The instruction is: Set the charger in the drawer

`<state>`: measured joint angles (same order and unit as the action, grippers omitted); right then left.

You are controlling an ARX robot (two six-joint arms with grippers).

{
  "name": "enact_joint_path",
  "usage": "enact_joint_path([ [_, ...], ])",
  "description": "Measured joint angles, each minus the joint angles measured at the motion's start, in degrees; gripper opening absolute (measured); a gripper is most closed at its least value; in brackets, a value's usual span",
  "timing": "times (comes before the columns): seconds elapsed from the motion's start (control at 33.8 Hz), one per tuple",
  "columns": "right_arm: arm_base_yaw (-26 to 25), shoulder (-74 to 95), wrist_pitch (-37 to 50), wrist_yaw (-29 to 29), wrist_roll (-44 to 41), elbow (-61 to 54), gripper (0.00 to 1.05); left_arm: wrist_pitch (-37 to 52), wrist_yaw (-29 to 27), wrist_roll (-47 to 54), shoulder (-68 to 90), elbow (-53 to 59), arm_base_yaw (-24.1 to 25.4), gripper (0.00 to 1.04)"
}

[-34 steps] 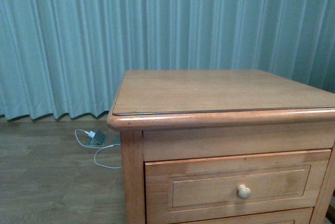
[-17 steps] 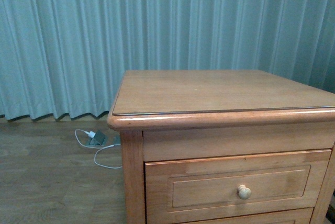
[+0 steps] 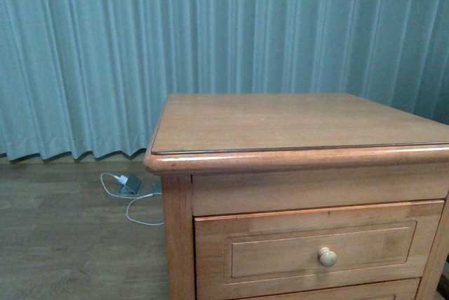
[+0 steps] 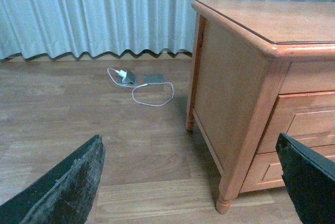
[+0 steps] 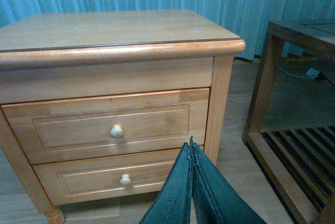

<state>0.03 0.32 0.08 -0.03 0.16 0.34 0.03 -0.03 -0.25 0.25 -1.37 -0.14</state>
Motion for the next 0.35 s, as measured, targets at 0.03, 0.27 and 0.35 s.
enact_joint_path([
  [0.03,0.00,-0.02,0.00,-0.02,0.00,0.00,0.01,0.00,0.02,-0.02,0.00,0.00,0.00,0.98],
  [0.27,0.00,-0.09,-0.04,0.00,-0.09,0.00,0.32,0.00,0.02,0.00,0.00,0.00,0.00,0.98],
  [0.35,0.00,-0.09,-0.04,0.00,-0.09,0.00,0.49,0.00,0.02,0.00,0.00,0.00,0.00,0.98],
])
